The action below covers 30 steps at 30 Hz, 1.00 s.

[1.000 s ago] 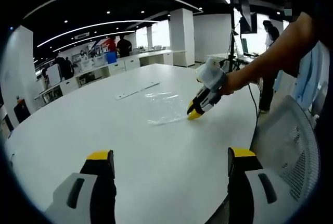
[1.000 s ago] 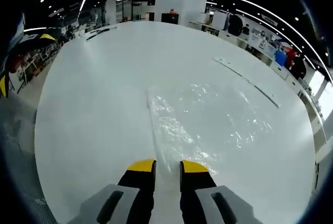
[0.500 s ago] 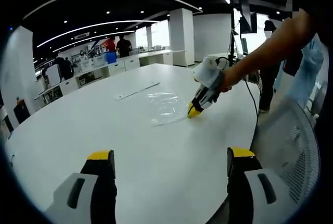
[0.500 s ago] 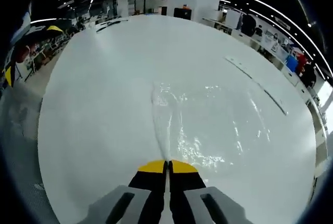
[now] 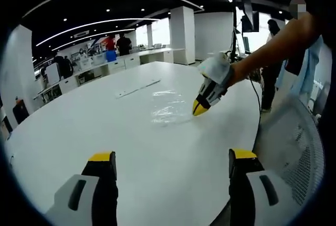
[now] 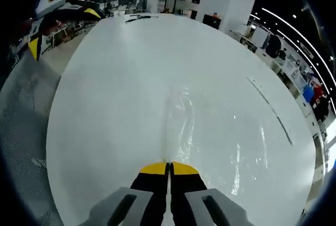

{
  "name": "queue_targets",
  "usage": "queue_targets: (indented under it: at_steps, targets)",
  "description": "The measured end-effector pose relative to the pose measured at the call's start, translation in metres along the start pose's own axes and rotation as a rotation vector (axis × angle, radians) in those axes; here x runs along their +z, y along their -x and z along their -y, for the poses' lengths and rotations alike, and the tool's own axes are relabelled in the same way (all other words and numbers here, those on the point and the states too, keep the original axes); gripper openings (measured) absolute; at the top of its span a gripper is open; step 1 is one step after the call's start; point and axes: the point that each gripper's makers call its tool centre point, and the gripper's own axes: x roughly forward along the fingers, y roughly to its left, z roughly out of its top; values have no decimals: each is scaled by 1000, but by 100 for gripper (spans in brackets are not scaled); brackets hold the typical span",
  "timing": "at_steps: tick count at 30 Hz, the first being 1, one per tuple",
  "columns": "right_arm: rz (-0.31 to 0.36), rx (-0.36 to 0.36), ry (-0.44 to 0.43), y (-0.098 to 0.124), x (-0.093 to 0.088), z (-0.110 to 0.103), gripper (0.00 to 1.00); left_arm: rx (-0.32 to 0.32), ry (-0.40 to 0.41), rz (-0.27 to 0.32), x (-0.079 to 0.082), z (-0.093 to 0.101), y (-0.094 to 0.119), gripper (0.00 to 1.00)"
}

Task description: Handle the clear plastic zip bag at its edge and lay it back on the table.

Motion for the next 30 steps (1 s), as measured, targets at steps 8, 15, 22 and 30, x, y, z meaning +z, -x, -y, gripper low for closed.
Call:
queue_targets:
  at_steps: [8, 15, 22, 30]
  targets:
    - [11, 2, 92, 19, 24, -13, 0, -28, -47, -21, 0, 3, -11, 86]
    - [24, 9, 168, 33, 34, -17, 0, -48, -66, -14, 7, 9, -19, 86]
    - [27, 17, 223, 45, 35, -20, 0, -63, -86, -21, 9, 12, -25, 84]
    - [46, 20, 293, 63, 44, -31, 0, -72, -111, -17, 15, 13, -32, 82]
